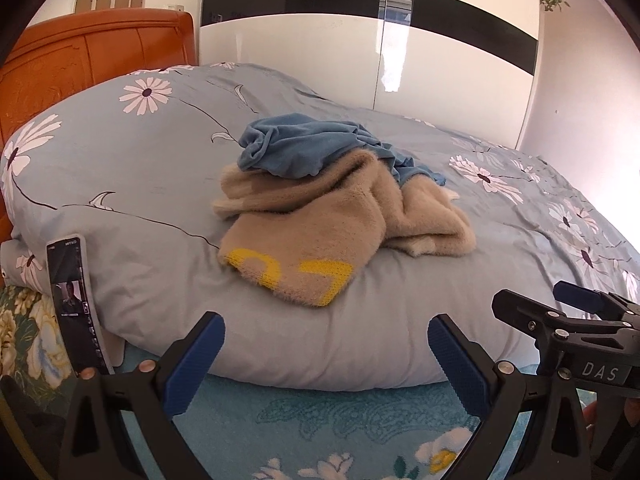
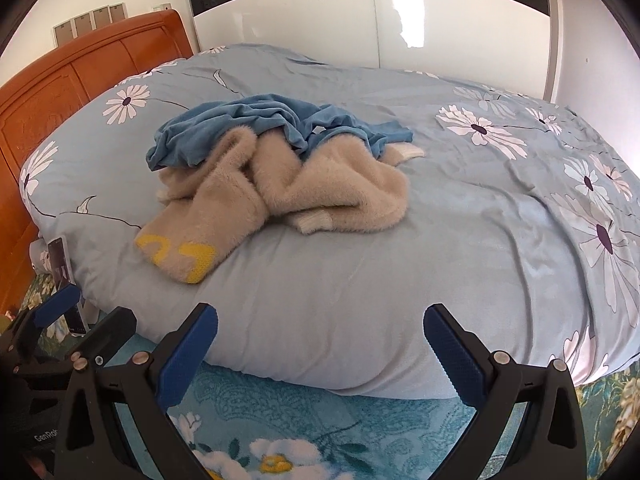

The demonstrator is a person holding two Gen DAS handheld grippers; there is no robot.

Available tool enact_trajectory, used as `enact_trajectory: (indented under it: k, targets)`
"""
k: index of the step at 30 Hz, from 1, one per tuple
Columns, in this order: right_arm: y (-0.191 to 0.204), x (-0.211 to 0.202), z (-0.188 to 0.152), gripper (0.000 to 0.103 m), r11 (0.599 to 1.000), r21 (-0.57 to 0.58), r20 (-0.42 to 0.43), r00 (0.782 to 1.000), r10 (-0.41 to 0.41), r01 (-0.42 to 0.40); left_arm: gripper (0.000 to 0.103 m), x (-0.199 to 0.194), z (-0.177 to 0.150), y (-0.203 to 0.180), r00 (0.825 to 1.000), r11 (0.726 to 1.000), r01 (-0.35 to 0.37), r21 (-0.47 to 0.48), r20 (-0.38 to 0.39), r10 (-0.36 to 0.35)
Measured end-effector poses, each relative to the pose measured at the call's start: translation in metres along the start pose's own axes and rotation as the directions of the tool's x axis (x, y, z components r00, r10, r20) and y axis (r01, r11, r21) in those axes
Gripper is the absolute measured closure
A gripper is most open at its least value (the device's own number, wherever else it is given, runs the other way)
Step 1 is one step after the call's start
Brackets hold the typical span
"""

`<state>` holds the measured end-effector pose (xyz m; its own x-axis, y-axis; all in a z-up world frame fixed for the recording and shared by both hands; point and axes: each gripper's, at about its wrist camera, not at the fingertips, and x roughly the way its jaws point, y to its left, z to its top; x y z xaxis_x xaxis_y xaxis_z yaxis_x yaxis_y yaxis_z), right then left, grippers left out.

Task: Fold clothes
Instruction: 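Move both grippers toward the clothes pile on the bed, then grasp the light blue garment with the right gripper and lift it off the pile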

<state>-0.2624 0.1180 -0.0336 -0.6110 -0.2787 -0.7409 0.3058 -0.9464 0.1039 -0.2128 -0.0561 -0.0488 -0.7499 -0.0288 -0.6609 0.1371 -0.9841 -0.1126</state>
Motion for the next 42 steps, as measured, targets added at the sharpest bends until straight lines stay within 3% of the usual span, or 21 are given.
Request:
enact_trajectory:
  k: [9,21,25,30,32,36,41,42]
  targets:
    - [0.010,0.008,0.016,0.000,1.000,-0.011,0.016,1.000,0.012,-0.012,0.000,0.006,0.009,0.017,1.000,0.998,0.003,-0.067,-0.015,-0.004]
    - [0.020,0.028,0.036,0.000,0.994,-0.058,-0.002,0.996,0.092,-0.092,0.000,0.009,0.003,0.035,0.997,0.994,-0.075,-0.081,0.004,0.076]
    - [0.030,0.040,0.072,0.000,0.974,-0.170,0.008,0.988,0.157,-0.153,0.000,0.008,-0.012,0.046,0.995,0.991,-0.098,-0.096,-0.004,0.098]
    - [0.076,0.072,0.123,0.000,0.897,-0.402,-0.025,0.982,0.188,-0.182,0.000,0.009,-0.028,0.060,0.991,0.986,-0.130,-0.107,-0.029,0.127]
    - [0.093,0.089,0.139,0.003,0.867,-0.461,-0.058,0.982,0.182,-0.188,0.000,0.009,-0.033,0.065,0.989,0.983,-0.149,-0.105,-0.034,0.146]
    - [0.121,0.121,0.158,0.030,0.846,-0.509,-0.100,0.987,0.127,-0.160,0.000,0.008,-0.041,0.076,0.986,0.980,-0.164,-0.115,-0.044,0.160]
    - [0.146,0.146,0.165,0.033,0.839,-0.530,-0.108,0.991,0.075,-0.121,0.000,0.006,-0.051,0.089,0.988,0.974,-0.152,-0.166,-0.062,0.143]
    - [0.149,0.149,0.165,0.038,0.843,-0.525,-0.113,0.991,0.069,-0.118,0.000,0.007,-0.052,0.090,0.988,0.974,-0.149,-0.171,-0.069,0.139]
